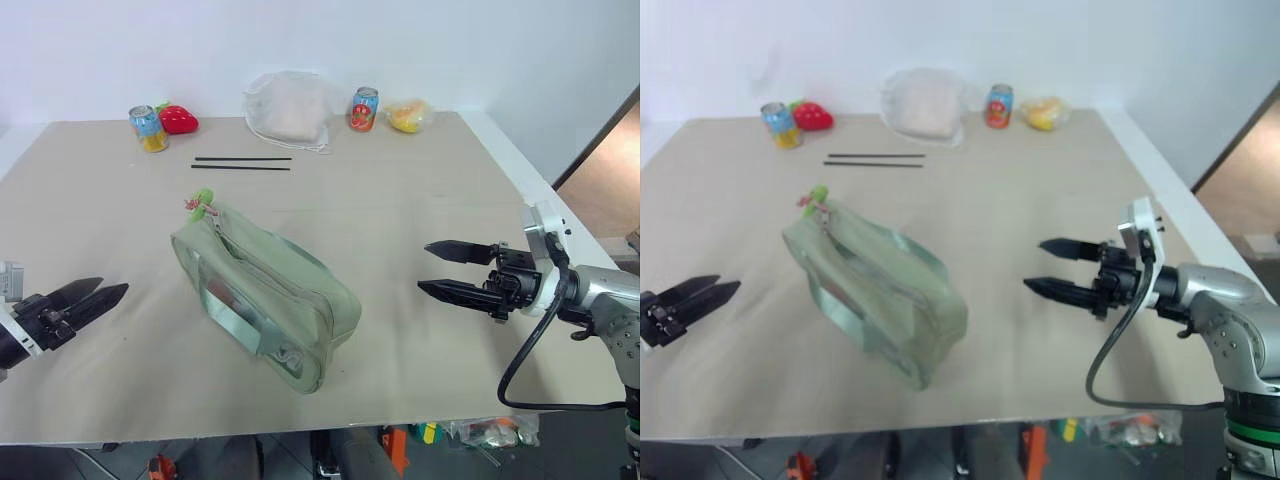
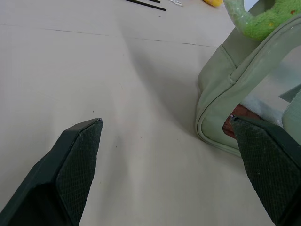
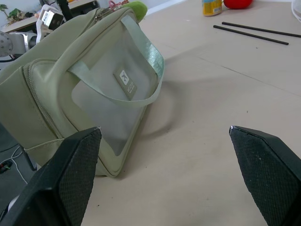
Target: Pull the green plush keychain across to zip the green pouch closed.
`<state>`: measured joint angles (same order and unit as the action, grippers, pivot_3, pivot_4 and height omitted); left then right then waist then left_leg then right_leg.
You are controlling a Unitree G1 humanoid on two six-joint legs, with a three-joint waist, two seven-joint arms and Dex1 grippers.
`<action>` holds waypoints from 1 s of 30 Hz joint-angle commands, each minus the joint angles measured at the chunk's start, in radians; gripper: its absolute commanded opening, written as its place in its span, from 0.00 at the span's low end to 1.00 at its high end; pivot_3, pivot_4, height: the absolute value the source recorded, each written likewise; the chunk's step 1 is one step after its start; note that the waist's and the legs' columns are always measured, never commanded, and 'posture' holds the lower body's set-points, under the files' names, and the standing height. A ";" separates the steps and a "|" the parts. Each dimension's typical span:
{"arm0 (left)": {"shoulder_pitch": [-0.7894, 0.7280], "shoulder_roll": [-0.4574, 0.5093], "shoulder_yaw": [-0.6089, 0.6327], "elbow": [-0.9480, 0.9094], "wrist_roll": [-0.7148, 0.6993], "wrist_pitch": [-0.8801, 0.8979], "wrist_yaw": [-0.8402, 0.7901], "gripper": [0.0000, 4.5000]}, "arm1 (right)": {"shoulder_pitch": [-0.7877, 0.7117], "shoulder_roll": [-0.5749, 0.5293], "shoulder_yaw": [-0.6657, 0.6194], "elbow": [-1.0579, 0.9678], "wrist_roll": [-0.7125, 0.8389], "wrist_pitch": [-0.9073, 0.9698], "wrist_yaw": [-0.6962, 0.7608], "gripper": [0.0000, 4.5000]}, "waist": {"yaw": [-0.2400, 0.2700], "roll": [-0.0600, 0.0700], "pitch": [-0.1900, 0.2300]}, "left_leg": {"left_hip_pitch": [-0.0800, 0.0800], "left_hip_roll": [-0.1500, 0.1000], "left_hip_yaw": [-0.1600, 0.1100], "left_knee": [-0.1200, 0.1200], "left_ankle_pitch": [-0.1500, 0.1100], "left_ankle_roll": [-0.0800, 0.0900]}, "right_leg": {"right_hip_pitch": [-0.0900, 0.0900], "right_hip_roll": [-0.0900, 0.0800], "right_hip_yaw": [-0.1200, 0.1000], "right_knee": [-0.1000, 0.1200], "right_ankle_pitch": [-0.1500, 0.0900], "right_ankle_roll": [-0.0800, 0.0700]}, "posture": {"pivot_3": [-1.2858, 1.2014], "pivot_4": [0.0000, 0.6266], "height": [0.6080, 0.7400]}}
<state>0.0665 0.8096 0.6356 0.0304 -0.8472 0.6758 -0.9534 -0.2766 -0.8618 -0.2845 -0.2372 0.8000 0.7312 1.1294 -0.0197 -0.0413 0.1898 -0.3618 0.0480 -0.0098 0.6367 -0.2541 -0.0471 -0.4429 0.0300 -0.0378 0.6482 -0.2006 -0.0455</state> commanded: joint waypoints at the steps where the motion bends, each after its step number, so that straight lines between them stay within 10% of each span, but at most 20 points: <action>1: -0.020 0.021 0.021 -0.031 -0.014 0.006 -0.002 0.99 | -0.009 -0.015 0.026 -0.045 -0.027 -0.032 0.003 1.00 | 0.000 0.000 0.000 | 0.000 0.000 0.000 0.000 0.000 0.000 | 0.000 0.000 0.000 0.000 0.000 0.000 | 0.52 0.24 1.00; 13: -0.160 0.074 0.037 -0.173 -0.121 -0.030 -0.171 0.99 | -0.162 -0.090 0.082 -0.237 0.170 0.089 0.068 1.00 | -0.002 -0.001 0.001 | -0.006 0.001 0.001 0.000 -0.003 -0.003 | 0.000 0.002 0.001 0.000 -0.002 -0.002 | 0.52 0.24 1.00; 30: -0.141 0.049 -0.017 -0.231 -0.108 -0.058 -0.213 0.99 | -0.259 0.109 0.450 -0.110 -0.238 -0.160 0.034 1.00 | -0.002 -0.002 0.000 | -0.005 0.003 0.001 0.002 -0.003 -0.003 | -0.001 0.004 0.002 0.001 -0.001 0.000 | 0.52 0.24 1.00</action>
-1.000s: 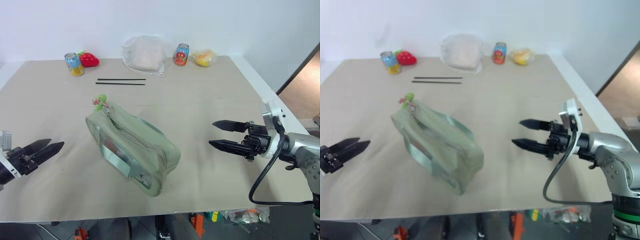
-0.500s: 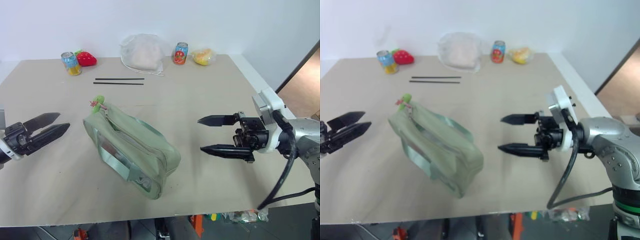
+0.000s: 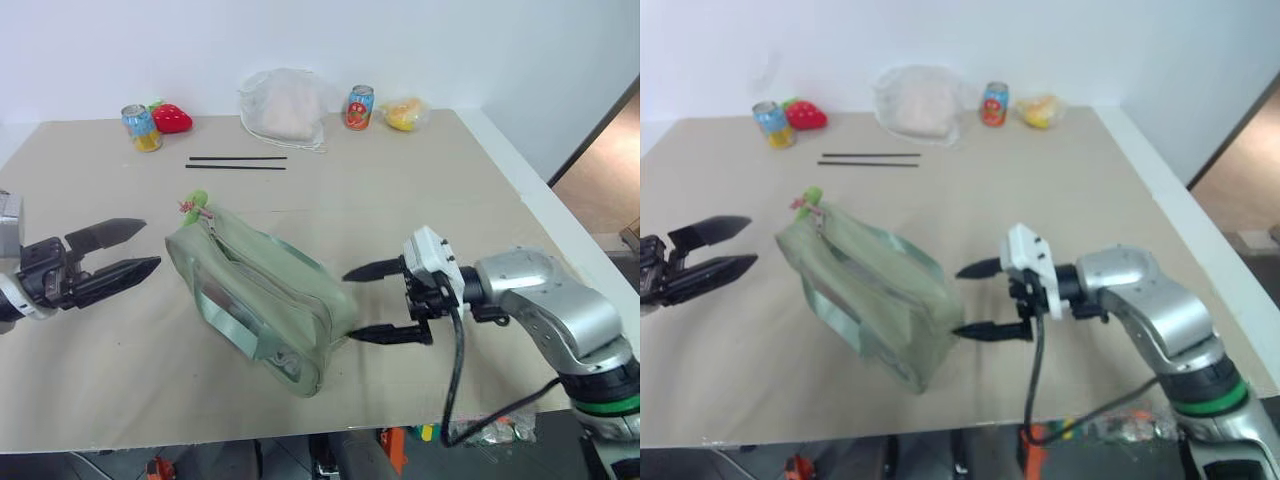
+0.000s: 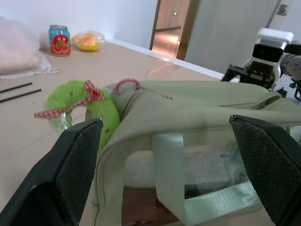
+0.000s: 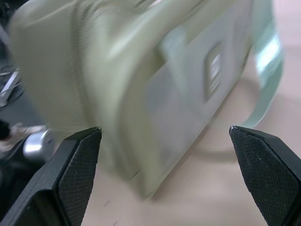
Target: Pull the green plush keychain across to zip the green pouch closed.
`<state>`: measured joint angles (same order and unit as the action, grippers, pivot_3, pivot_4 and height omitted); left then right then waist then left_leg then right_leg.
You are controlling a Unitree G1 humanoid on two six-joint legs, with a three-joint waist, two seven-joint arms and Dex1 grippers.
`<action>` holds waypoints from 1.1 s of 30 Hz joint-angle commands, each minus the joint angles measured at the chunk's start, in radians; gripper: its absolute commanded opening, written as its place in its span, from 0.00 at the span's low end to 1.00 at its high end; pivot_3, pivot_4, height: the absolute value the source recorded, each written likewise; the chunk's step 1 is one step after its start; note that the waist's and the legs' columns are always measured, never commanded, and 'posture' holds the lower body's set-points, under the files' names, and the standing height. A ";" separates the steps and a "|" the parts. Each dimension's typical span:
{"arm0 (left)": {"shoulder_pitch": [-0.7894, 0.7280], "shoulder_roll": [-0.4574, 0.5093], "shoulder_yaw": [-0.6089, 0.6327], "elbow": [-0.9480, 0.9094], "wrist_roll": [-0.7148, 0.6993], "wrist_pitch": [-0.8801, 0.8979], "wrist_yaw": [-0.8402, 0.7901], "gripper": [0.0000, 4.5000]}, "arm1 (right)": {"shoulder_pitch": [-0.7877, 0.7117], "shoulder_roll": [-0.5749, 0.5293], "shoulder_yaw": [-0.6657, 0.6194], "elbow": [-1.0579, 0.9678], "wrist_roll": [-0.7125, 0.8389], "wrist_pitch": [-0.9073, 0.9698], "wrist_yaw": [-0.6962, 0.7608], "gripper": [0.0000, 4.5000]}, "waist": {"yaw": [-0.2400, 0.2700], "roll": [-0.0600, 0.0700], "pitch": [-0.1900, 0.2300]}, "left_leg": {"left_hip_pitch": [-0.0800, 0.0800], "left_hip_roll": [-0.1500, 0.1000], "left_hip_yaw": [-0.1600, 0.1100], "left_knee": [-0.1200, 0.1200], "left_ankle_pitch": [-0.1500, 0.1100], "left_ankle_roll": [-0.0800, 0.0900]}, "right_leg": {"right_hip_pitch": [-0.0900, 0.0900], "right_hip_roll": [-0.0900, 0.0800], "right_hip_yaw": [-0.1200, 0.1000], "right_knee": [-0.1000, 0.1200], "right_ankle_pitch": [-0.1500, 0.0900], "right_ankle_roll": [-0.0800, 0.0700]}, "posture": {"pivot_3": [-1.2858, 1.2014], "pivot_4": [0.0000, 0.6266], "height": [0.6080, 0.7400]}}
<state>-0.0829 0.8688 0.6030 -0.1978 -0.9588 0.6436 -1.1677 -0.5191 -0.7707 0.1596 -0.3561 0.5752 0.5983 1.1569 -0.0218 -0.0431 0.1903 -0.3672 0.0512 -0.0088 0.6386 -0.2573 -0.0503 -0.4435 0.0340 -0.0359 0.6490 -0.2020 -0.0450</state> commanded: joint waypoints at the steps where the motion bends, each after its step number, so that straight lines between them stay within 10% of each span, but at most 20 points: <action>1: 0.013 -0.016 0.015 -0.002 0.005 -0.029 0.006 0.99 | -0.017 0.024 0.010 0.018 -0.019 -0.036 0.013 1.00 | 0.001 0.000 0.000 | 0.000 0.000 0.000 0.000 0.000 0.000 | 0.000 0.000 0.000 0.000 0.000 0.000 | 0.52 0.24 1.00; 13: 0.073 -0.061 0.053 0.023 0.006 -0.034 0.059 1.00 | -0.090 -0.014 0.003 0.127 -0.069 -0.158 0.171 0.04 | 0.000 0.000 0.000 | 0.002 0.000 0.000 0.001 0.000 0.000 | 0.000 0.000 0.000 0.001 0.000 0.001 | 0.52 0.24 1.00; 29: 0.123 -0.120 0.075 -0.018 -0.035 -0.018 0.150 1.00 | -0.435 0.167 0.102 0.597 -0.353 -0.558 0.256 0.02 | 0.001 -0.001 0.000 | 0.006 0.002 0.002 0.000 0.000 0.000 | 0.000 0.001 0.002 0.002 0.000 -0.002 | 0.52 0.24 1.00; 33: 0.161 -0.125 0.099 -0.054 -0.057 -0.016 0.173 1.00 | -0.434 0.192 0.075 0.631 -0.341 -0.514 0.235 0.31 | -0.002 0.000 0.000 | 0.006 0.002 0.004 0.000 0.000 0.000 | 0.000 0.001 0.004 0.002 0.000 -0.002 | 0.52 0.24 1.00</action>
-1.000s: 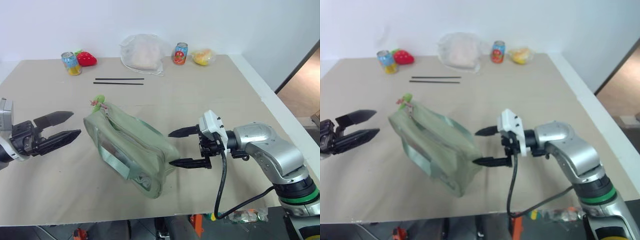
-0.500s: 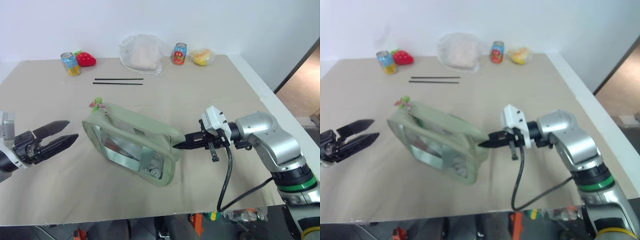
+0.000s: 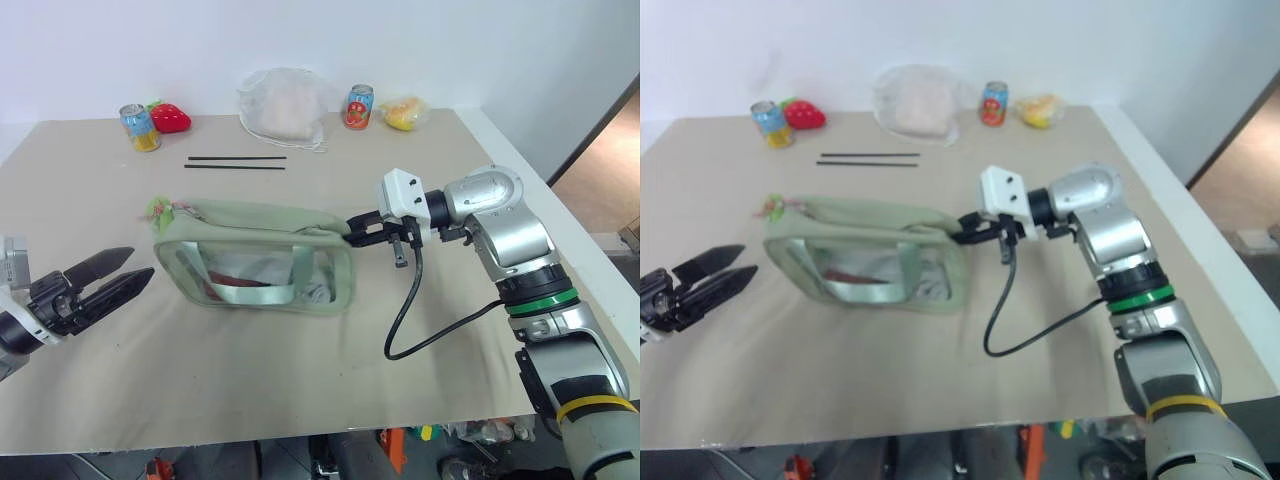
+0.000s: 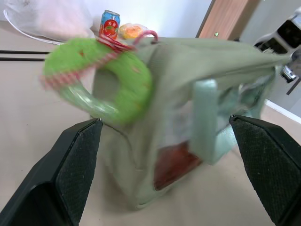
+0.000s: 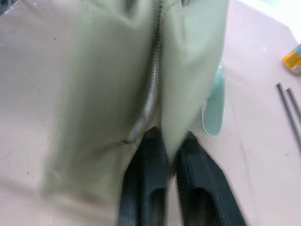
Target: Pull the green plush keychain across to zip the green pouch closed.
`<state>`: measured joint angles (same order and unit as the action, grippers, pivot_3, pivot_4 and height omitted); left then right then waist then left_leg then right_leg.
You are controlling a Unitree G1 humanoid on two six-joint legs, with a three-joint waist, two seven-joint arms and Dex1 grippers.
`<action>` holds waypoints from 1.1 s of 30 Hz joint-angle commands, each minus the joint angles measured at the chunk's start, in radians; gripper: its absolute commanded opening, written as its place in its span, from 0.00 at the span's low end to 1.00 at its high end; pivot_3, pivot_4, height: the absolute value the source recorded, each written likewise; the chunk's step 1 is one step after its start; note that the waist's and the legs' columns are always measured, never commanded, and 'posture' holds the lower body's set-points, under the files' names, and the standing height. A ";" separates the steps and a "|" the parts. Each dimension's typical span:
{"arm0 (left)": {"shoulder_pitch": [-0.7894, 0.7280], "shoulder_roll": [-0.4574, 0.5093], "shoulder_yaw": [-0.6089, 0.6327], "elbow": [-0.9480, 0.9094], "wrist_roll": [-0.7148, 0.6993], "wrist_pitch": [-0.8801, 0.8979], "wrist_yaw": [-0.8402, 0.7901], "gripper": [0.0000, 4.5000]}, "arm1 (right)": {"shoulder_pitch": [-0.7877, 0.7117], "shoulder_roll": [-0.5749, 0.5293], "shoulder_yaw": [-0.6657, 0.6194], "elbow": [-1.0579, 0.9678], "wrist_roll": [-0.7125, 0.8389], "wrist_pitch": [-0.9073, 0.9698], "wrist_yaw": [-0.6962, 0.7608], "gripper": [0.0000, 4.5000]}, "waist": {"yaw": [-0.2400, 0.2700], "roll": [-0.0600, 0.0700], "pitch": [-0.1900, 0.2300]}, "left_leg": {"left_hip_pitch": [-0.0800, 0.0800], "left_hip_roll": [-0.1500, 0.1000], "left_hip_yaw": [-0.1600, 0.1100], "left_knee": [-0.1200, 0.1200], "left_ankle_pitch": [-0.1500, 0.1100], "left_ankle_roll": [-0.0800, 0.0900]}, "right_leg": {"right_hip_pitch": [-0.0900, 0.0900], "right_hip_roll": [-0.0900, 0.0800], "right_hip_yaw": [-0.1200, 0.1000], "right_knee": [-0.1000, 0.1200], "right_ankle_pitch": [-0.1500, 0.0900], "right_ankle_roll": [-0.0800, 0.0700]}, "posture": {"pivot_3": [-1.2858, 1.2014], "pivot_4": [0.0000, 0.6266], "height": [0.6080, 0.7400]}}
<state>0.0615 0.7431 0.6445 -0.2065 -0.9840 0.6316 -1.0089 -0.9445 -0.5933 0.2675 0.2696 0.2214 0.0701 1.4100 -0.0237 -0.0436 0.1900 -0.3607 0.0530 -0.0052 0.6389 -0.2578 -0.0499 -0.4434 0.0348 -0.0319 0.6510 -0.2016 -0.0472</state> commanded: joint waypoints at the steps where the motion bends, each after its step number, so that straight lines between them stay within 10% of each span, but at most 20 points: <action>1: 0.020 0.002 0.059 -0.048 -0.036 -0.004 0.018 1.00 | -0.009 0.020 -0.041 0.010 0.014 0.015 -0.028 0.37 | 0.001 0.000 0.000 | 0.000 0.000 0.000 0.000 0.000 0.000 | 0.000 0.000 0.000 0.000 0.000 0.000 | 0.52 0.24 1.00; 6: 0.011 0.021 0.065 -0.054 -0.055 0.010 0.036 1.00 | -0.022 0.020 -0.063 0.061 0.007 0.009 -0.047 0.76 | 0.003 0.000 0.000 | 0.001 0.000 -0.001 0.000 0.000 0.000 | 0.000 0.000 -0.001 0.002 0.001 -0.001 | 0.52 0.24 1.00; 19: -0.007 0.103 0.130 0.041 -0.080 0.036 0.013 1.00 | 0.024 -0.185 -0.279 -0.014 0.235 0.281 0.091 0.76 | 0.001 0.000 0.000 | 0.001 -0.001 0.000 0.000 0.000 0.001 | 0.000 0.000 0.000 0.001 0.000 -0.002 | 0.52 0.24 1.00; 33: -0.094 0.156 0.003 -0.071 -0.130 0.113 -0.066 1.00 | 0.278 -0.170 -0.212 -0.456 0.289 0.441 -0.051 0.76 | 0.002 0.000 0.000 | 0.002 0.003 0.000 0.000 0.000 0.000 | 0.000 0.004 -0.001 0.002 0.001 -0.001 | 0.52 0.24 1.00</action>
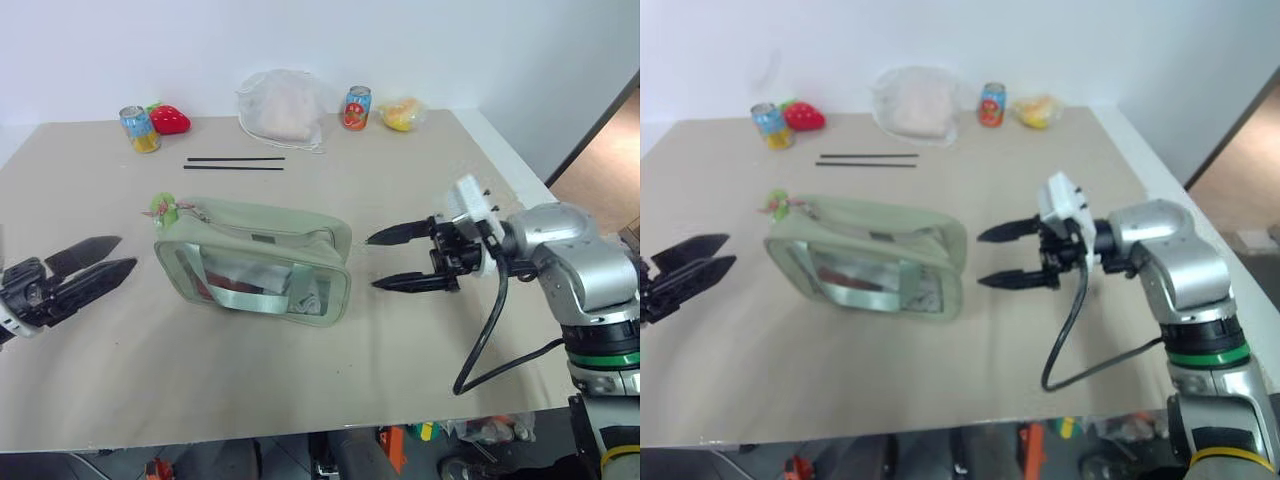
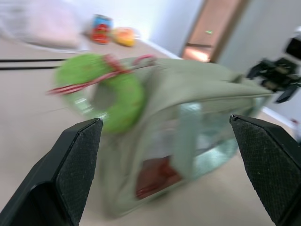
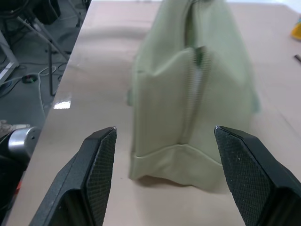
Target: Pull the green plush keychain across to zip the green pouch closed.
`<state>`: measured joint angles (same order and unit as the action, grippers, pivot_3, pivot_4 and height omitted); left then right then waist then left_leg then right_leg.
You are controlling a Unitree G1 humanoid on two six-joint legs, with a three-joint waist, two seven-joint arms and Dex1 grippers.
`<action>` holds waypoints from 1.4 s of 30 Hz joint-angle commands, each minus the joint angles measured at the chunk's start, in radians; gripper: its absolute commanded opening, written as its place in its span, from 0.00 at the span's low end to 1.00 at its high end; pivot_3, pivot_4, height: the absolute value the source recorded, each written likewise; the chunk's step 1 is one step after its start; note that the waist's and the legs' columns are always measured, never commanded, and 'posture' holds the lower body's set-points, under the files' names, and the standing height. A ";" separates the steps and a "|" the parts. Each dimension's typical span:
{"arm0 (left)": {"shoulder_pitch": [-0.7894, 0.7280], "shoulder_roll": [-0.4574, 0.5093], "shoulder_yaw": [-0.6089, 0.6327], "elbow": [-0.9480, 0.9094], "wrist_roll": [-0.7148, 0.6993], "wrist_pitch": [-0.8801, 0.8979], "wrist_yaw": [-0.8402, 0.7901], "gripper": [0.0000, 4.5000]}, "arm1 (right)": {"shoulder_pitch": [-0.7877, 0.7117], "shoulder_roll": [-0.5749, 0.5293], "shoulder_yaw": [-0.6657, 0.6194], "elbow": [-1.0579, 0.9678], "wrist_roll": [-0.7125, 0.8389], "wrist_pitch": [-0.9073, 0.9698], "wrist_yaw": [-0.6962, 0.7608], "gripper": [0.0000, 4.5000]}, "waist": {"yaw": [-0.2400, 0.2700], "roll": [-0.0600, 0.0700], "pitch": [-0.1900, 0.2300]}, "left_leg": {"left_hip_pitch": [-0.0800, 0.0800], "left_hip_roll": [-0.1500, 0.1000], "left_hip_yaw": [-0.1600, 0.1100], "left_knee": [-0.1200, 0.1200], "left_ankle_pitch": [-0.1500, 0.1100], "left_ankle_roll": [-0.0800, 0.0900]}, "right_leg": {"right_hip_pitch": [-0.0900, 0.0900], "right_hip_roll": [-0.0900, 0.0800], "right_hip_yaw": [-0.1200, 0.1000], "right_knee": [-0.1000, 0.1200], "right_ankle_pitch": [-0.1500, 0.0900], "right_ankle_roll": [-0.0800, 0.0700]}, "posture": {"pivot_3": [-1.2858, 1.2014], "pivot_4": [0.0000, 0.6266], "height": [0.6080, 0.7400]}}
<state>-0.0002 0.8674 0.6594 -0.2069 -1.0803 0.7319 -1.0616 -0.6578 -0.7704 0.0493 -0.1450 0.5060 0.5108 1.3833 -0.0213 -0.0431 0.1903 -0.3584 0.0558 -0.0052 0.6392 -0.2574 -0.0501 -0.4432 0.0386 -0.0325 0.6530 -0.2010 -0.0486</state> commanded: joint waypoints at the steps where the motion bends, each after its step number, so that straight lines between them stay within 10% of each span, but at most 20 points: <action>1: -0.043 0.033 -0.020 -0.082 -0.038 0.016 -0.015 1.00 | -0.010 0.011 0.016 -0.042 -0.004 -0.005 -0.029 0.76 | 0.000 0.000 0.000 | 0.000 0.000 0.000 0.000 0.000 0.000 | 0.000 0.000 0.000 0.000 0.000 0.000 | 0.52 0.24 1.00; 9: -0.119 0.030 -0.080 -0.186 -0.088 0.033 0.000 1.00 | 0.003 0.057 0.098 -0.031 -0.071 -0.054 -0.071 0.76 | -0.001 0.000 0.000 | -0.002 0.001 0.000 -0.001 0.000 0.000 | 0.001 0.002 0.001 0.000 0.000 0.000 | 0.52 0.24 1.00; 20: -0.097 0.002 -0.056 -0.174 -0.101 0.014 0.030 1.00 | -0.017 0.101 0.140 0.039 -0.139 -0.128 -0.099 0.01 | 0.000 0.000 0.000 | -0.001 0.002 0.000 0.000 0.000 0.000 | 0.001 0.003 0.001 0.000 0.000 0.000 | 0.52 0.24 1.00; 30: -0.182 -0.049 0.100 0.198 -0.142 0.012 0.209 1.00 | -0.056 0.109 0.156 0.108 -0.186 -0.198 -0.079 0.01 | -0.002 0.000 0.000 | -0.001 0.004 0.000 -0.001 0.000 0.000 | 0.001 0.006 0.002 0.001 0.000 -0.001 | 0.52 0.24 1.00; 42: -0.162 -0.191 -0.012 0.290 -0.074 0.052 0.289 1.00 | -0.050 0.123 0.153 0.091 -0.197 -0.204 -0.101 0.01 | -0.001 -0.001 -0.001 | 0.001 0.005 0.001 0.000 0.000 0.000 | 0.002 0.006 0.001 0.001 0.001 -0.002 | 0.52 0.24 1.00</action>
<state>-0.1421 0.6816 0.6550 0.0831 -1.1563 0.7773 -0.7903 -0.6942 -0.6489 0.2164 -0.0241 0.3063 0.3152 1.2876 -0.0222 -0.0446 0.1894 -0.3577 0.0608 -0.0044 0.6388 -0.2571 -0.0505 -0.4414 0.0445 -0.0308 0.6551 -0.2001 -0.0504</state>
